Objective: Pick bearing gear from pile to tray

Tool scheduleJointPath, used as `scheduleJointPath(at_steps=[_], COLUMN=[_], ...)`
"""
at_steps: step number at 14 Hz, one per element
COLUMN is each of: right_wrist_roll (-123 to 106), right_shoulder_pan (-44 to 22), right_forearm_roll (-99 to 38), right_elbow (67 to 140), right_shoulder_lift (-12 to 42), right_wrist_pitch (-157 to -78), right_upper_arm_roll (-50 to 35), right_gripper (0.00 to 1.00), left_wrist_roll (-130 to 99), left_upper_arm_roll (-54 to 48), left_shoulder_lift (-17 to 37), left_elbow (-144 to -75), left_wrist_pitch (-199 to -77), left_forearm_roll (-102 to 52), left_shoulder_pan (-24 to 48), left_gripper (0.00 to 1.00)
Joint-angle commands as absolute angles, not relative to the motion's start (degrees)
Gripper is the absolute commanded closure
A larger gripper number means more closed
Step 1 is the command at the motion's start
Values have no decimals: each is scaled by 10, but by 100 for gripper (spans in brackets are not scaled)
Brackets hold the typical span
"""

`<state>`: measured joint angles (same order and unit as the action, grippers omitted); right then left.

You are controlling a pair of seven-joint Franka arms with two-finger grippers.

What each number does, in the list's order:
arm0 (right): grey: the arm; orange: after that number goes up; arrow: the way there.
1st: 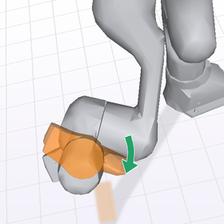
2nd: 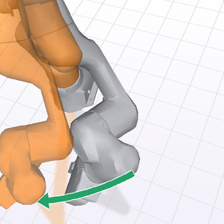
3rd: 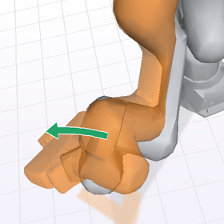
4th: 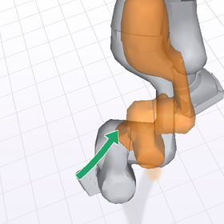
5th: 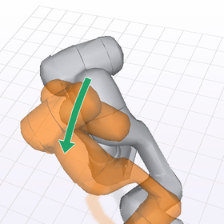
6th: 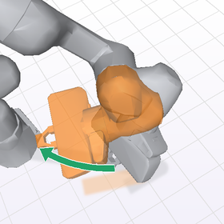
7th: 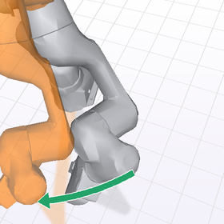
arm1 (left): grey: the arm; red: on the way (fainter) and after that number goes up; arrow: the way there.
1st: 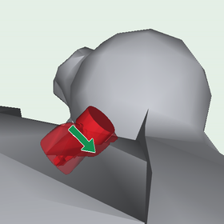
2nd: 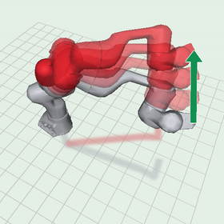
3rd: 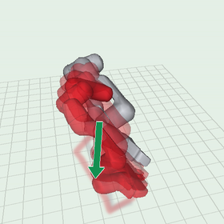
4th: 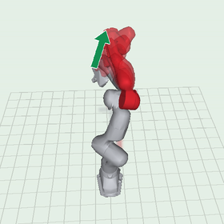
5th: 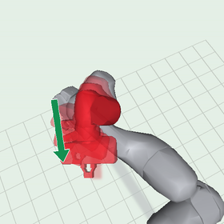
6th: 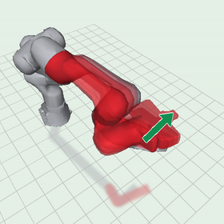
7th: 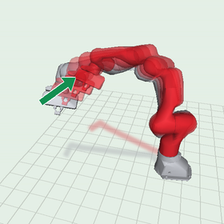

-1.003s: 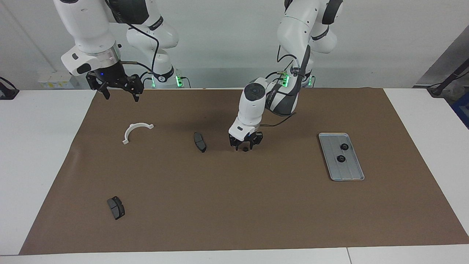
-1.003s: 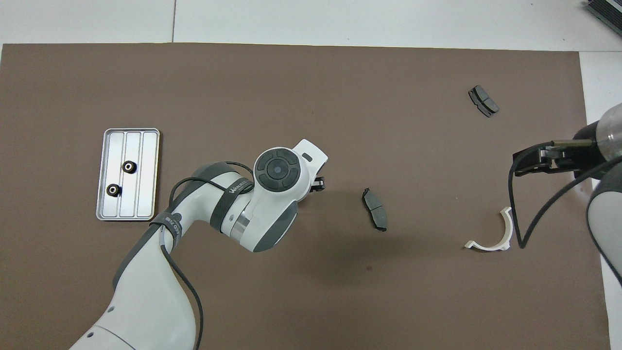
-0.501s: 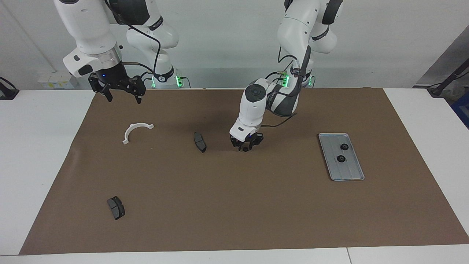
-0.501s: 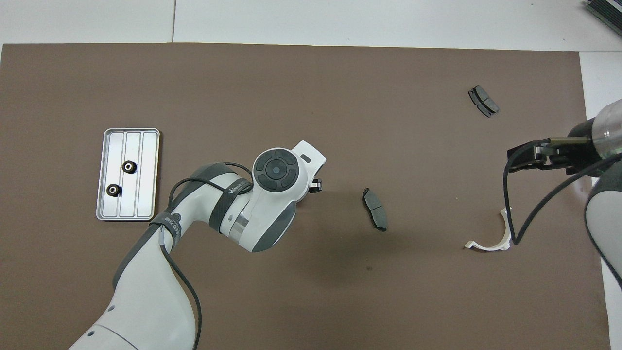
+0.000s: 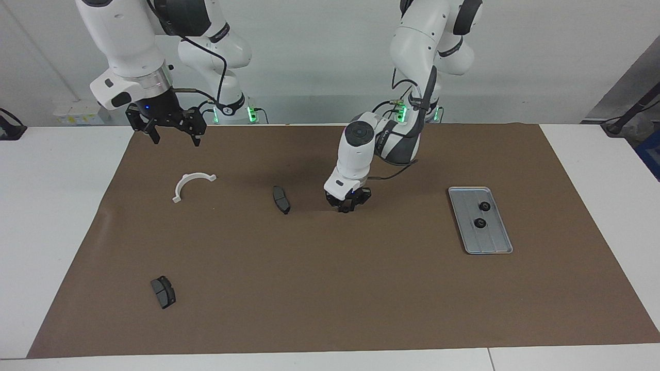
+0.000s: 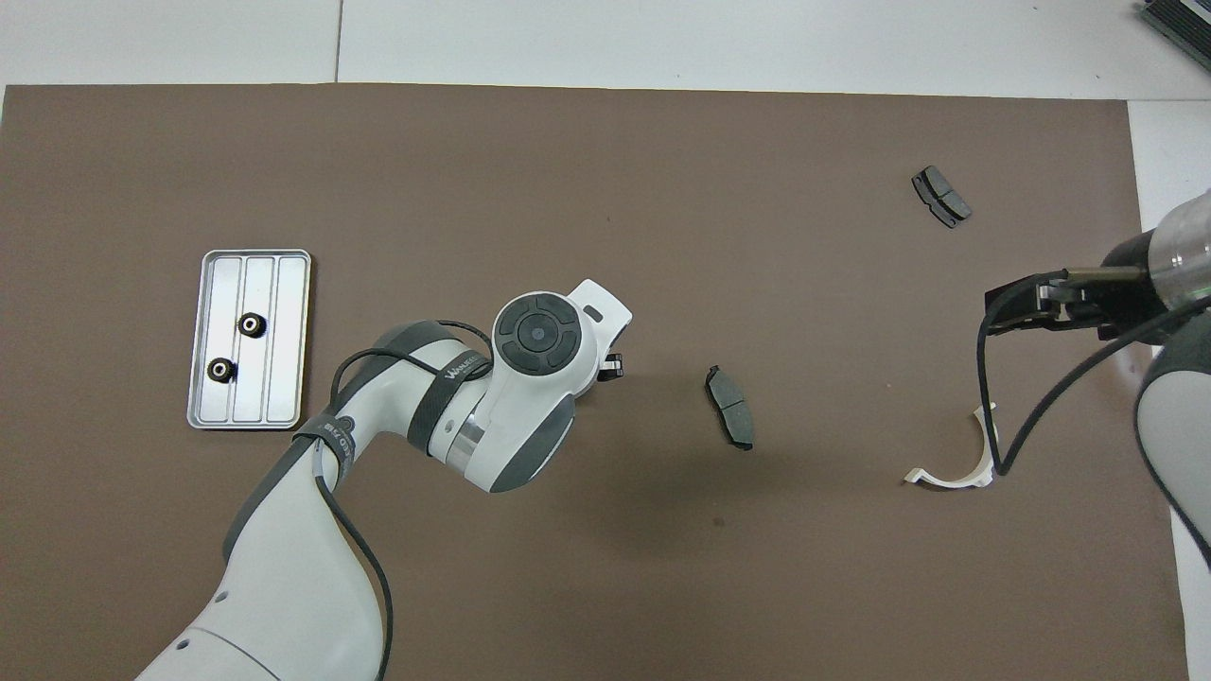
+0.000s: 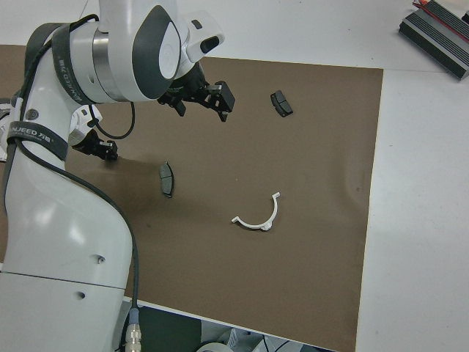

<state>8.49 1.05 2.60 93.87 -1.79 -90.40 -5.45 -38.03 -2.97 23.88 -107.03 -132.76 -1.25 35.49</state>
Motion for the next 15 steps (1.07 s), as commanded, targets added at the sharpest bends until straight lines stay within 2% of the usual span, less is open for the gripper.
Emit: scheduleJointPath(at_steps=[1, 3, 7, 12, 15], right_wrist_roll=[86, 87, 86, 87, 86], right_shoulder_pan=[18, 18, 18, 19, 18], right_forearm_roll=[12, 12, 12, 12, 12], right_elbow=[957, 957, 957, 957, 957], right_shoulder_lift=[-33, -33, -33, -33, -33], right_wrist_pitch=[-918, -918, -918, -918, -918], right_upper_arm_roll=[-58, -59, -58, -58, -58], right_gripper=[0, 0, 0, 0, 0], left_wrist_roll=[-369, -369, -370, -369, -352], left_upper_arm_roll=[-25, -25, -25, -21, -20], left_shoulder_lift=[236, 236, 236, 216, 204], left_elbow=[-1079, -1079, -1077, -1053, -1041], left_wrist_pitch=[-1332, -1331, -1328, -1304, -1258], left_forearm_roll=[-20, -20, -19, -20, -19], left_shoulder_pan=[359, 359, 357, 322, 291], left_gripper=[71, 80, 90, 91, 94])
